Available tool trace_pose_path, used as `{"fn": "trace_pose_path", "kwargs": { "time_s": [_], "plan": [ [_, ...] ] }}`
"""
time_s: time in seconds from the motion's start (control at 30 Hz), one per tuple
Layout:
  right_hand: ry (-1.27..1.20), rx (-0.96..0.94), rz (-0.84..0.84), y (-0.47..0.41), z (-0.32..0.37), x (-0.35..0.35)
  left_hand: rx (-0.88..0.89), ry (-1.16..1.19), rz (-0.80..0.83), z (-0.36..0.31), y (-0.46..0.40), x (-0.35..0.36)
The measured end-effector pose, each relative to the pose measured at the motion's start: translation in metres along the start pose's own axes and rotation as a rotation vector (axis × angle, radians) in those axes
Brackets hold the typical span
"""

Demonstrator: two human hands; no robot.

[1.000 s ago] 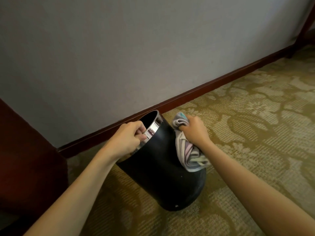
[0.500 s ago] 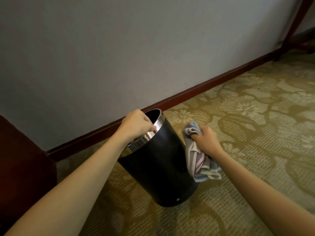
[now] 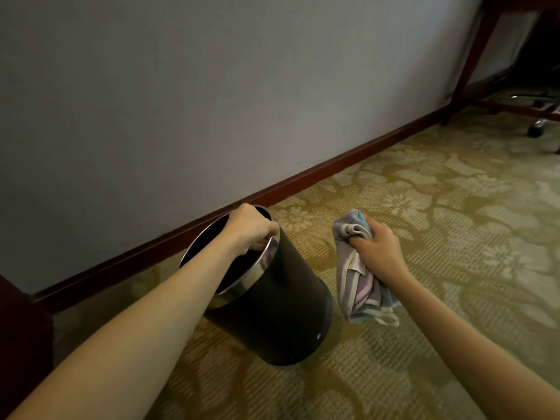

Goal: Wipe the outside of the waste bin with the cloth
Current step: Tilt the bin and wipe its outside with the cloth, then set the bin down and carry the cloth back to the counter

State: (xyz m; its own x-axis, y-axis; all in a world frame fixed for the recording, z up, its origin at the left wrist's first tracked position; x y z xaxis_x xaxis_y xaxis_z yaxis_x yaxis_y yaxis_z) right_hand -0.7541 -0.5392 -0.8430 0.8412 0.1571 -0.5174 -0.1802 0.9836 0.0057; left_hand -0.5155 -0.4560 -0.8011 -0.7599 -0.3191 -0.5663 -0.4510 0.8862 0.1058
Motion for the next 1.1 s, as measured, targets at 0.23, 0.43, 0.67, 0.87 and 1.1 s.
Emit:
{"fn": "trace_pose_path", "kwargs": {
  "time_s": [0.23,0.43,0.67,0.87,1.1],
  "plan": [
    [-0.005,0.023,-0.097,-0.001,-0.010,-0.060,0.218,-0.339,0.082,-0.028,0.019,0.069],
    [-0.032,0.009,-0.130,0.004,-0.015,-0.088,0.295,-0.521,0.089,-0.029,0.036,0.132],
    [-0.013,0.035,-0.117,0.003,-0.015,-0.097,0.292,-0.590,0.006,-0.030,0.042,0.156],
    [-0.127,0.006,-0.089,0.000,0.017,-0.087,0.304,-0.272,0.078,-0.034,0.035,0.100],
    [-0.215,0.114,-0.034,0.001,0.145,-0.091,0.297,0.067,-0.076,-0.091,0.062,-0.043]
  ]
}}
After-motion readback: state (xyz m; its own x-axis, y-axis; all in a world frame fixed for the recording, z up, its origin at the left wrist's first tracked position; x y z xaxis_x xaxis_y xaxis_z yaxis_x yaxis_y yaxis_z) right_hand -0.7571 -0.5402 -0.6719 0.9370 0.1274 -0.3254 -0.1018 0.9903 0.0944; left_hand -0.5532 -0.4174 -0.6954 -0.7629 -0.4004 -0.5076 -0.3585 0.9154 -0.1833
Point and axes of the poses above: each hand's wrist, its own y-axis away from the middle knuckle, its own x-axis out of the palm, z = x × y, the point moved 6 cm from there along -y, towards the middle knuckle, and after that the axes turned 10 degrees about x, right-handed, at the moved point
